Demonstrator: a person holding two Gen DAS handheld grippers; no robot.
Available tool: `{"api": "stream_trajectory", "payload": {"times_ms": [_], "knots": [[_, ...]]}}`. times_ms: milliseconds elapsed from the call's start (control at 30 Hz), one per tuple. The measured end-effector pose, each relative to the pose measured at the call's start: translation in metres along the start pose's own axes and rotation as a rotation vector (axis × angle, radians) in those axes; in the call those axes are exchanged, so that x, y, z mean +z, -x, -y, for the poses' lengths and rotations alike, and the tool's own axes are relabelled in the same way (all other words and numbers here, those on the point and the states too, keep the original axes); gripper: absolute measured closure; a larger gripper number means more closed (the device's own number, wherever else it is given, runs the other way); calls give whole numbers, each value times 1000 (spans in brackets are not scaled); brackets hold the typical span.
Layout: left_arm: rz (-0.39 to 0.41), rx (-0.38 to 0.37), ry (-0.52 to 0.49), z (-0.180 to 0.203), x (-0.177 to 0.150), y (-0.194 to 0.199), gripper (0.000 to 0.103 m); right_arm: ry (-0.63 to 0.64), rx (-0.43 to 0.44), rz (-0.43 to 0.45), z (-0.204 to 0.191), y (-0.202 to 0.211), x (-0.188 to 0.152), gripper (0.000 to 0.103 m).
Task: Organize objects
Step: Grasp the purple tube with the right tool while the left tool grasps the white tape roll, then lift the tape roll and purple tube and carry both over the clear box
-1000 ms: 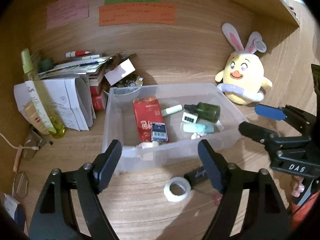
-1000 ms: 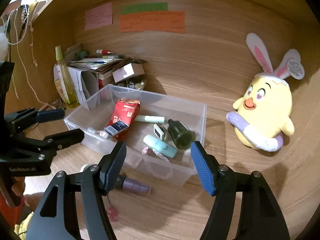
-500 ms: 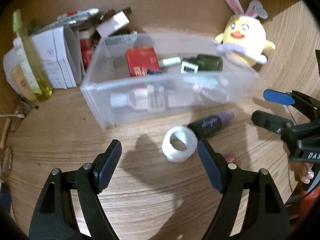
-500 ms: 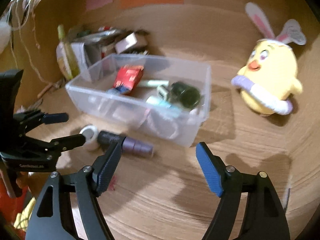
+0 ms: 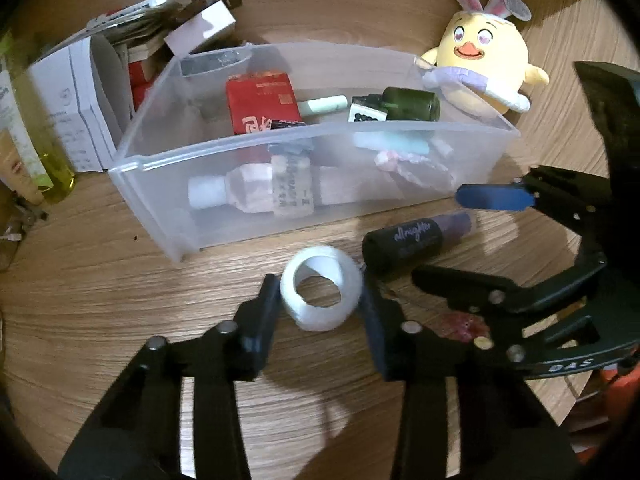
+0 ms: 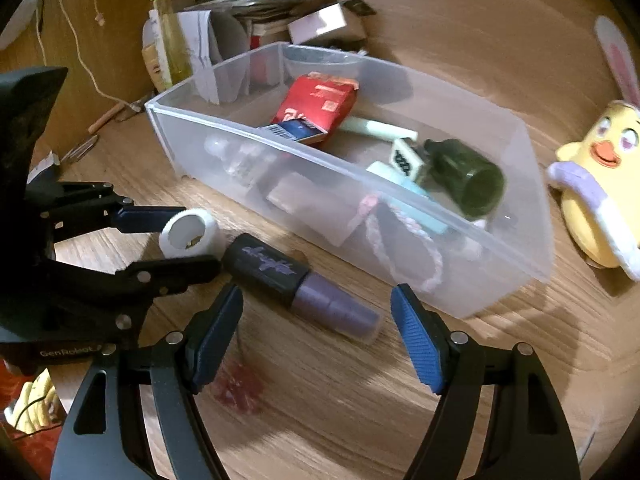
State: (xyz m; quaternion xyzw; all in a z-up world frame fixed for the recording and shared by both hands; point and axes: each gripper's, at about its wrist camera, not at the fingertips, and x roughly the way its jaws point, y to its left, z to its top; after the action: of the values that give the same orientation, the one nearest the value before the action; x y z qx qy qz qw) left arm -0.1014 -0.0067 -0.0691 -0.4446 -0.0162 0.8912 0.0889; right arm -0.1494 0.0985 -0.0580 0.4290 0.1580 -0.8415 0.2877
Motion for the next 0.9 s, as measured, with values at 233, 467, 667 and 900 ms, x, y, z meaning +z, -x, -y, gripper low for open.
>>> {"api": "stream_trajectory", "payload": {"times_ms": [233,467,667,900], "knots": [[25,21,31,-12,-6,10,64,15,32,-35,-6,-11,3,72],[54,27,68,-22,-8,21,64,-1,16,-6,-3,5,-11,79],[93,31,68,-18,-6,35,64,-30,3,39,0,30,-24,80],[154,35,53,-6,1,56,64,-79,-9,113,7,62,-29,80]]}}
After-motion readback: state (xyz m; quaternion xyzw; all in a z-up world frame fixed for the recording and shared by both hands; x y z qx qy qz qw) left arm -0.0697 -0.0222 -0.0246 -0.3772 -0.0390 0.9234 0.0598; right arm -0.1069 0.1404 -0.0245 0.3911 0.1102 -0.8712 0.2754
